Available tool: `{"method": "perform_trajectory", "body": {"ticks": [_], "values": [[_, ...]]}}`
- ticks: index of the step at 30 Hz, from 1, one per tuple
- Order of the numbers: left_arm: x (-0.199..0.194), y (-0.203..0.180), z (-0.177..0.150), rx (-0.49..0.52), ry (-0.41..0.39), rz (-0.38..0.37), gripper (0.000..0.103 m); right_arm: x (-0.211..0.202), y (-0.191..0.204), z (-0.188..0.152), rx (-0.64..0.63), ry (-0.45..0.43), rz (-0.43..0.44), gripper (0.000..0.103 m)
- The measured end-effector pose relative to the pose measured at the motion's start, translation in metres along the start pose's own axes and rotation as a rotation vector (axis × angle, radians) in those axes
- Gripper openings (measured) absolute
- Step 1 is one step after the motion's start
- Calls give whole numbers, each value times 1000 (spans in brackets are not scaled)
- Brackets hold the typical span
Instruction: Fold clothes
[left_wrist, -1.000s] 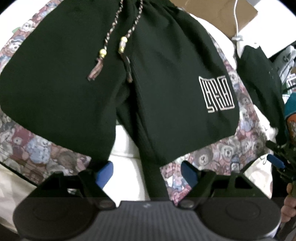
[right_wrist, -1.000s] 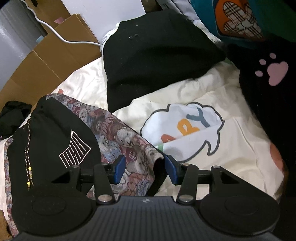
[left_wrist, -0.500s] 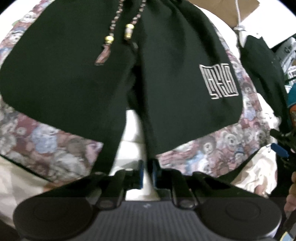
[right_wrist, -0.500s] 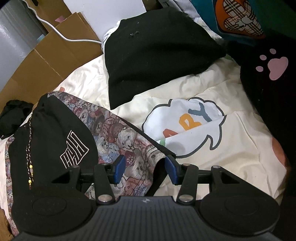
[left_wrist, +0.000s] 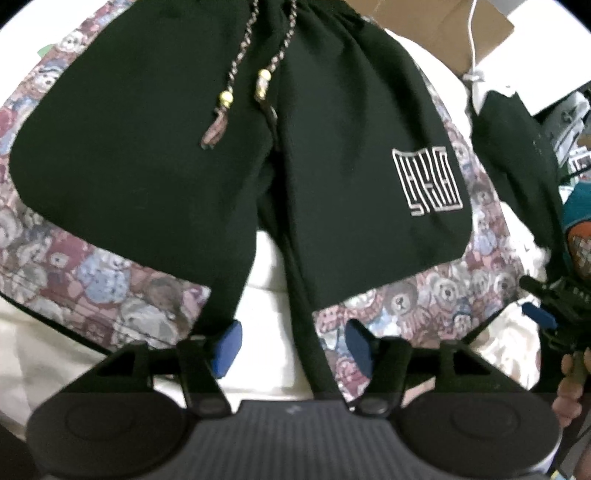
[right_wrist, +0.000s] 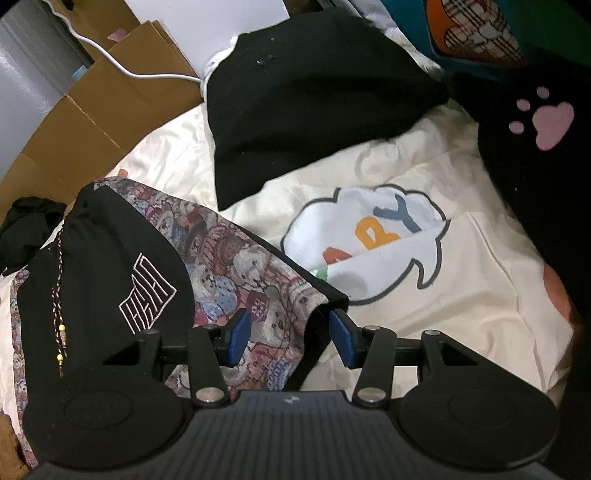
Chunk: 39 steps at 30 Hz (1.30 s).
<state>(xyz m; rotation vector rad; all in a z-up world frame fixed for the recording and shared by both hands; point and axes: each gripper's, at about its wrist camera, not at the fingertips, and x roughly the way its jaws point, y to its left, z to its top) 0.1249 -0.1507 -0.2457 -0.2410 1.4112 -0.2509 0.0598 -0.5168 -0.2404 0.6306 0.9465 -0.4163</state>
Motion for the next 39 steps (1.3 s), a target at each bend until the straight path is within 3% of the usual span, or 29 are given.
{"method": "perform_trajectory", "body": {"ticks": [5,7,8,15,19,20,23,24,27,32,37,38,39], "values": [[14,-1,-8,16,58,-2,65,-1,-10,6,34,-21,-12,52],[21,-1,-11,24,92,-60,39,-3,-16,10,65,-35,-10,52],[24,-1,-13,24,111,-80,11,-3,-18,12,77,-40,-8,53],[18,8,-17,46,130,-104,5,5,-21,21,100,-40,7,54],[14,5,-16,58,129,-101,5,19,-17,19,60,11,-8,54],[14,5,-16,61,129,-101,4,22,-16,17,43,22,-22,52],[12,2,-15,71,129,-99,4,26,-16,12,10,41,-59,14],[11,2,-15,74,129,-99,4,27,-17,11,7,45,-63,6],[9,-1,-14,83,129,-97,4,23,-21,11,9,29,-80,0],[9,-1,-14,92,133,-98,4,9,-31,15,28,-29,-171,0],[14,3,-14,78,136,-85,5,7,-29,16,48,-49,-65,7],[13,2,-14,81,131,-83,5,8,-27,17,47,-51,-45,21],[12,1,-14,90,127,-81,5,9,-24,18,33,-49,-43,47]]}}
